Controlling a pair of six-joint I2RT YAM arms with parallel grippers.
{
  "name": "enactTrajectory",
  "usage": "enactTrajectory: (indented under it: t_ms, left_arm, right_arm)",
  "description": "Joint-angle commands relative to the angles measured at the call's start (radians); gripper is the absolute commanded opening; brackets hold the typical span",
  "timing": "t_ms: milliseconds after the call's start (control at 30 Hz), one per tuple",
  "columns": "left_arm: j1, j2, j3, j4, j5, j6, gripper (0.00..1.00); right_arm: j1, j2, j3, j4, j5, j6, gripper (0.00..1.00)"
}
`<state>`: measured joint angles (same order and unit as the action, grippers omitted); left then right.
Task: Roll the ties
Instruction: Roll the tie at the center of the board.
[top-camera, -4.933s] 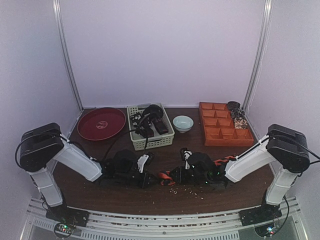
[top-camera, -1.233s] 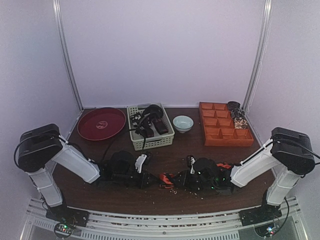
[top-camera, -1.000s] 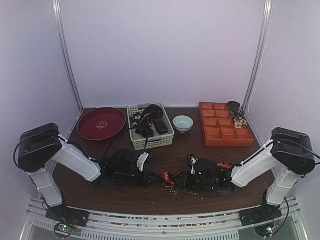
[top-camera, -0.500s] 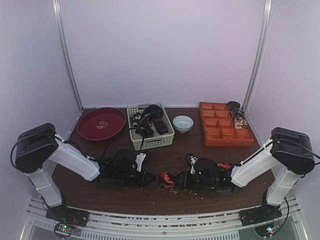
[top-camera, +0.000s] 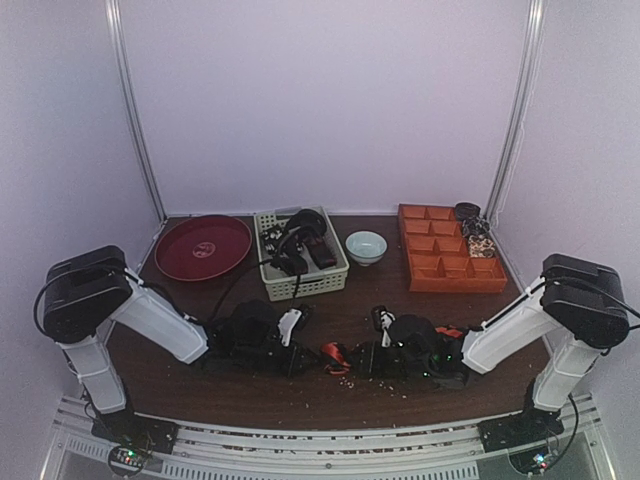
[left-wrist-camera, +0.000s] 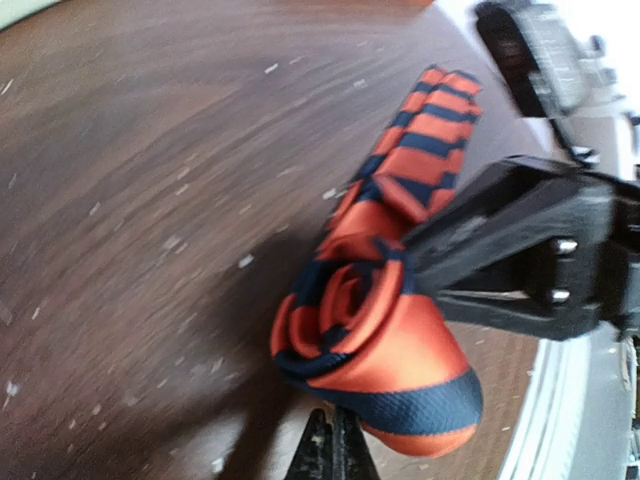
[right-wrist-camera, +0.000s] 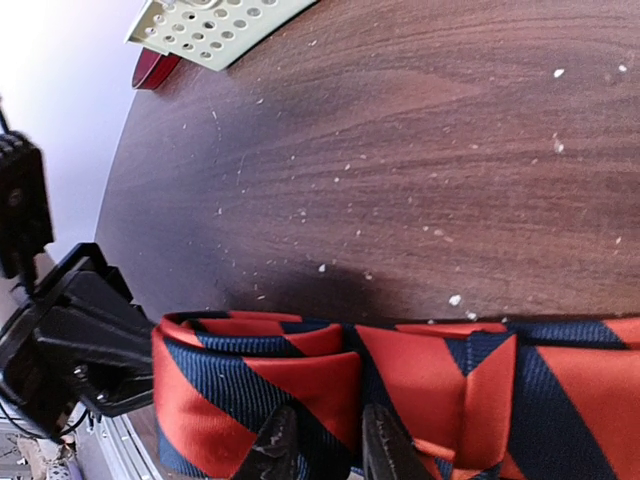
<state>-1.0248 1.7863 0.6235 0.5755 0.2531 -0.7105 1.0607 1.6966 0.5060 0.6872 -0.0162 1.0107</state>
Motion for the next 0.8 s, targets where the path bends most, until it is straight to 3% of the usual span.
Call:
enactTrajectory:
  t_ms: [0, 767]
  left_arm:
    - [-0.011, 0.017, 0.041, 0.124, 0.08, 0.04, 0.0]
    - [-0.018, 0.141, 0.203, 0.03, 0.11, 0.071, 0.0]
  right_arm:
    - [-0.02, -0.011, -0.008, -0.073, 0.007, -0.045, 0.26]
    - [-0.073, -0.112, -0.019, -0.194, 0.102, -0.15, 0.24]
